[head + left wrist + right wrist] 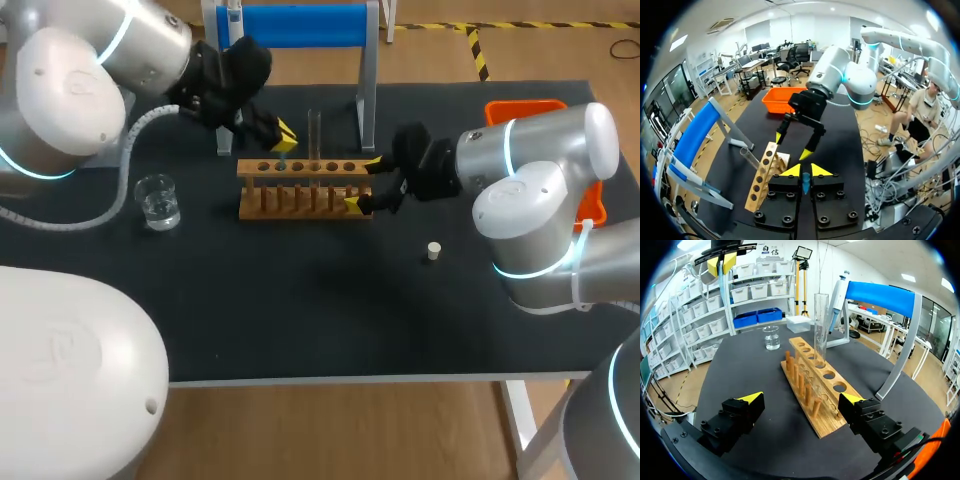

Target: Invert the test tube, pick up the pipette, mount the tip to pipette, aspirate from beaker and dispense into the tube, eject the tip, return the pipette, and cap with the stopper.

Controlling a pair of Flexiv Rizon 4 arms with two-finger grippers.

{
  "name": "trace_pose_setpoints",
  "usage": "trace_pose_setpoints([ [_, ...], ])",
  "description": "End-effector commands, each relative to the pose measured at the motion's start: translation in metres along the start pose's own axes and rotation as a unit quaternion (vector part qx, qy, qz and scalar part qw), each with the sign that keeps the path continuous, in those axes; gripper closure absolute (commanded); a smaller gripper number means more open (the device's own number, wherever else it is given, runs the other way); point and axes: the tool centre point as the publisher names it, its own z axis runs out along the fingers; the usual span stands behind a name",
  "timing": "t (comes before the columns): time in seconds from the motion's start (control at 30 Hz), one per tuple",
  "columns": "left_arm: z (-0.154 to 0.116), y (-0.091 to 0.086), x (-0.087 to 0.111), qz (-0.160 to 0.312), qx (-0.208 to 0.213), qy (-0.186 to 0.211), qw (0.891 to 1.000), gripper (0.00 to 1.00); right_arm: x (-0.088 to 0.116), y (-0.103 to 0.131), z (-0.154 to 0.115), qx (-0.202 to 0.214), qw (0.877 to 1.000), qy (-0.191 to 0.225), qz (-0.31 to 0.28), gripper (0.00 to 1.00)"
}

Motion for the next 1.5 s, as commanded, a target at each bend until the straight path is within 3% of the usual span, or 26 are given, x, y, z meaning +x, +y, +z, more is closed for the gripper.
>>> trace_pose_setpoints([
  [0.03,0.004,-0.003,0.001,-0.001,0.008,0.000,1.000,1.00,0.000,-0.001,-0.001,-0.001,1.000,0.001,0.000,0.00],
  [0.27,0.002,-0.007,0.002,0.002,0.025,-0.012,1.000,1.00,0.000,-0.001,-0.001,-0.001,1.000,0.001,0.000,0.00],
  [1.1,0.002,-0.007,0.002,0.002,0.025,-0.012,1.000,1.00,0.000,-0.001,-0.001,-0.001,1.000,0.001,0.000,0.00],
  [1.3,0.002,-0.007,0.002,0.002,0.025,-0.012,1.000,1.00,0.009,-0.008,-0.036,-0.032,0.999,0.004,-0.015,0.00],
  [1.5,0.002,-0.007,0.002,0.002,0.025,-0.012,1.000,1.00,0.034,-0.003,-0.065,-0.087,0.992,0.049,-0.076,0.00],
])
